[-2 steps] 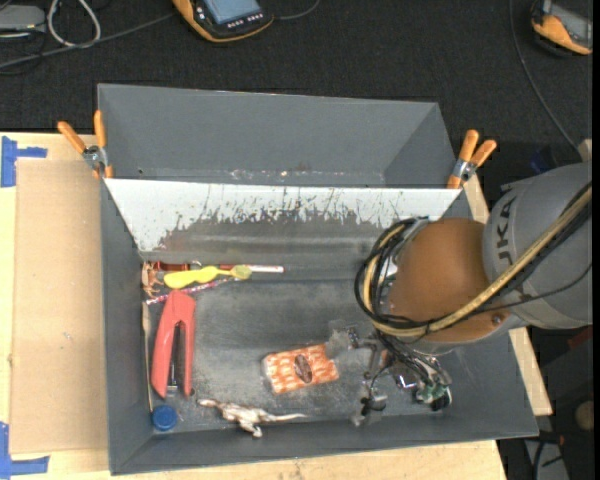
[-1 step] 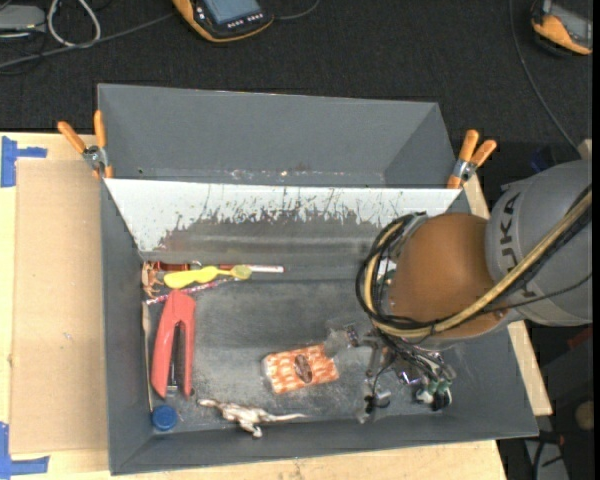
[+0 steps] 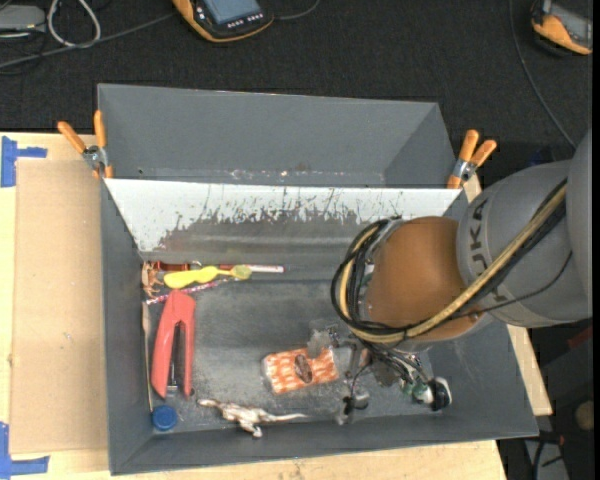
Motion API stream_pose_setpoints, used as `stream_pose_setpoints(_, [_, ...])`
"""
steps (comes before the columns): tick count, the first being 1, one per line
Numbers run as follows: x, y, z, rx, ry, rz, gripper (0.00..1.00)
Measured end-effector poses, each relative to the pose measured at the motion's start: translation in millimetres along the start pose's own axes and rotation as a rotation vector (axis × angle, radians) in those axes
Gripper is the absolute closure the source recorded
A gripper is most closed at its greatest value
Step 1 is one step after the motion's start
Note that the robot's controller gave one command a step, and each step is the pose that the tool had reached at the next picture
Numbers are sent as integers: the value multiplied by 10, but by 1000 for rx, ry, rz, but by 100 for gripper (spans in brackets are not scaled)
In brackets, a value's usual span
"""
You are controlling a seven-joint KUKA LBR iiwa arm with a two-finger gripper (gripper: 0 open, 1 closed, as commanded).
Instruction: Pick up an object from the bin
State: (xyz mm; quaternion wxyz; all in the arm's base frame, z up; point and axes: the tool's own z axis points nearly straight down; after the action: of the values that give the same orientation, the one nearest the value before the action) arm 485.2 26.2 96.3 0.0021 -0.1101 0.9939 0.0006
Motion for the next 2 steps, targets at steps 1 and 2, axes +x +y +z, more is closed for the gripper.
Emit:
stream_pose_setpoints(1, [-40,111,187,4,-8,-118,0])
stream_pose_setpoints(2, [-92,138,120,0,1,-122,100])
